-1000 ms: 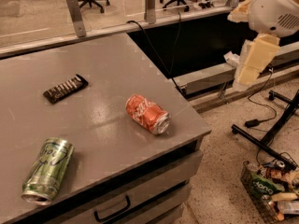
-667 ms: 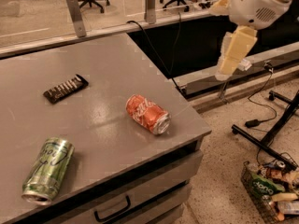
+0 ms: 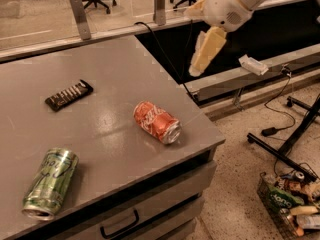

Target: Move rxbar chocolate near coke can

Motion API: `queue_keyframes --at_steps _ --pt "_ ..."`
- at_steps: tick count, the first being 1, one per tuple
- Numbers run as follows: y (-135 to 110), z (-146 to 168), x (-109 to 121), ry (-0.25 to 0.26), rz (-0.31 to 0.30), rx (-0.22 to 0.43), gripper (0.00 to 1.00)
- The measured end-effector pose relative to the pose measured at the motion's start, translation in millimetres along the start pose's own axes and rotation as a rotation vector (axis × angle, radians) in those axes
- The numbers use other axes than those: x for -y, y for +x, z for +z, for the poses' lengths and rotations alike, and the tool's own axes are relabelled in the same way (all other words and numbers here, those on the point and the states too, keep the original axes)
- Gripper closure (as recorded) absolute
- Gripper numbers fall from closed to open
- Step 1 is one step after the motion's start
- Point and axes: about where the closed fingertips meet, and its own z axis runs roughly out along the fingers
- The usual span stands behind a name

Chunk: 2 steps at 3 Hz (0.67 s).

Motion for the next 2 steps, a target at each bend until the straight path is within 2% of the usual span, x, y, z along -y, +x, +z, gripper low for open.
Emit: queue_keyframes --at_steps 1,2 --pt "-34.5 47.8 17.8 -0.051 0.031 0.167 0.0" --pt "-38.5 53.4 18.5 -0.067 0.023 0.161 0.0"
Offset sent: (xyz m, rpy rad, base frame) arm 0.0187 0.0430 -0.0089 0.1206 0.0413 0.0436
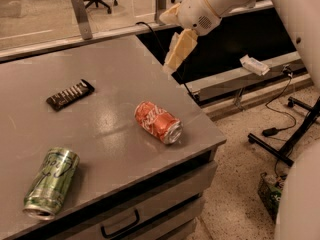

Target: Move rxbar chocolate near coke can

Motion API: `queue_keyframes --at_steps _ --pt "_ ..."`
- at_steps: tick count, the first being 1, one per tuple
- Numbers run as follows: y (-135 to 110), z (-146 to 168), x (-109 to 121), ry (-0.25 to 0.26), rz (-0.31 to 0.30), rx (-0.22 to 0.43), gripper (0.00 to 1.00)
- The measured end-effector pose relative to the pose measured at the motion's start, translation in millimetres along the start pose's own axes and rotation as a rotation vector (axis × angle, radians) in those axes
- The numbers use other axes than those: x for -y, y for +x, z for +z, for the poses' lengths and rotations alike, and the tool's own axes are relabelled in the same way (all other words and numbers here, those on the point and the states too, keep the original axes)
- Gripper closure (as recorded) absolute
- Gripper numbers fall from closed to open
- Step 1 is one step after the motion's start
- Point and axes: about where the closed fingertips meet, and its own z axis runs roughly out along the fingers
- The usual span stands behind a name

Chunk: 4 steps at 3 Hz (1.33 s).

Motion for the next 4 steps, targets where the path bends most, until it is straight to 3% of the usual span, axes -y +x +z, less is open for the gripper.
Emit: queue_keyframes --at_steps 1,3,4 --pt "-20.4 24.4 9.8 -0.05 -0.079 0.042 0.0" --pt "-66.4 91.1 37.0 -0.066 -0.23 0.147 0.0" --pt "-68.4 117.2 42.6 -0.058 -0.222 0.195 0.0"
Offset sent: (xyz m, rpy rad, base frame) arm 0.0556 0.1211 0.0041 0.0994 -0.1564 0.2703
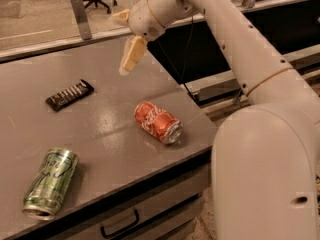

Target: Move rxbar chocolate near coke can

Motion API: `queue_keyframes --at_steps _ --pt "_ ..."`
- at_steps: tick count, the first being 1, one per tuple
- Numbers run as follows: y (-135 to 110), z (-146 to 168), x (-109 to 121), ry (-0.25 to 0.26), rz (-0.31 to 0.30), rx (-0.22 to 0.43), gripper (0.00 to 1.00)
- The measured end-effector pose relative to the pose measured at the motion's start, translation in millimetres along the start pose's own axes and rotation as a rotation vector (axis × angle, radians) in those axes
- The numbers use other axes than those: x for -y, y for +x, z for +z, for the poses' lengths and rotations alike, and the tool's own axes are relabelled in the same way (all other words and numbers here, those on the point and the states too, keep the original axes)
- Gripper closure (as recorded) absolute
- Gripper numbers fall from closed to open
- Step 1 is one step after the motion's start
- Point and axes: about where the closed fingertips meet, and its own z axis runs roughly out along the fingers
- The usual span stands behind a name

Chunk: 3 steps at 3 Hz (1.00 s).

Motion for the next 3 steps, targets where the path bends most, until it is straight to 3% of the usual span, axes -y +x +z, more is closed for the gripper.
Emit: queue_keyframes --at_steps 1,3 --pt "1.6 25.7 -2.0 -0.014 0.025 0.062 0.0" --pt "-4.4 74.0 -27.0 -0.149 0.112 0.19 0.0"
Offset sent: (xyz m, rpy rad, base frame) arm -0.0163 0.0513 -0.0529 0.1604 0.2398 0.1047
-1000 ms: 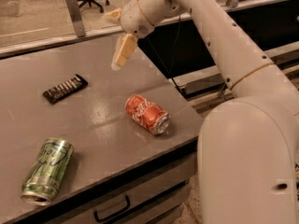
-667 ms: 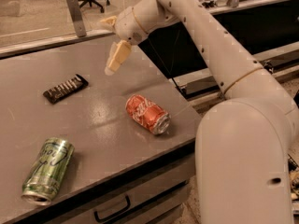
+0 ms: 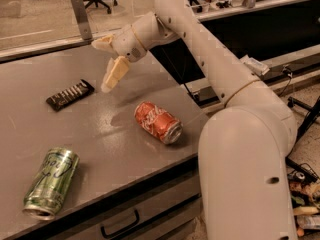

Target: Move rxbar chocolate near coke can

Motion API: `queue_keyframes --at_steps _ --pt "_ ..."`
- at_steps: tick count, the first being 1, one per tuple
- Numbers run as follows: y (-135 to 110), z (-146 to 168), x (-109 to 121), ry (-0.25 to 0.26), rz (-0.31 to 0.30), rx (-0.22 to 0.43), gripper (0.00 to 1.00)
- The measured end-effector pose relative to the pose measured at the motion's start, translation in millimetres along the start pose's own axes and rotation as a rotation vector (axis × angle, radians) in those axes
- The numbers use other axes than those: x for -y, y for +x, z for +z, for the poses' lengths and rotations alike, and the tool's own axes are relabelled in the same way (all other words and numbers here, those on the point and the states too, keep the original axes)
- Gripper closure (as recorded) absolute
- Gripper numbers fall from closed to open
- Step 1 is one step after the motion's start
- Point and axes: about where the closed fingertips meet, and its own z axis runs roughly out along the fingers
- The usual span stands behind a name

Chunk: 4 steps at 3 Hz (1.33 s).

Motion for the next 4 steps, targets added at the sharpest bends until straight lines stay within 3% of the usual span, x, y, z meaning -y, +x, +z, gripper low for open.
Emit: queue_keyframes --at_steps 1,4 --pt "-1.1 21.9 -6.1 -0.046 0.015 0.01 0.0" --pt "2.9 51.1 -14.1 -0.078 -0.024 -0.035 0.0"
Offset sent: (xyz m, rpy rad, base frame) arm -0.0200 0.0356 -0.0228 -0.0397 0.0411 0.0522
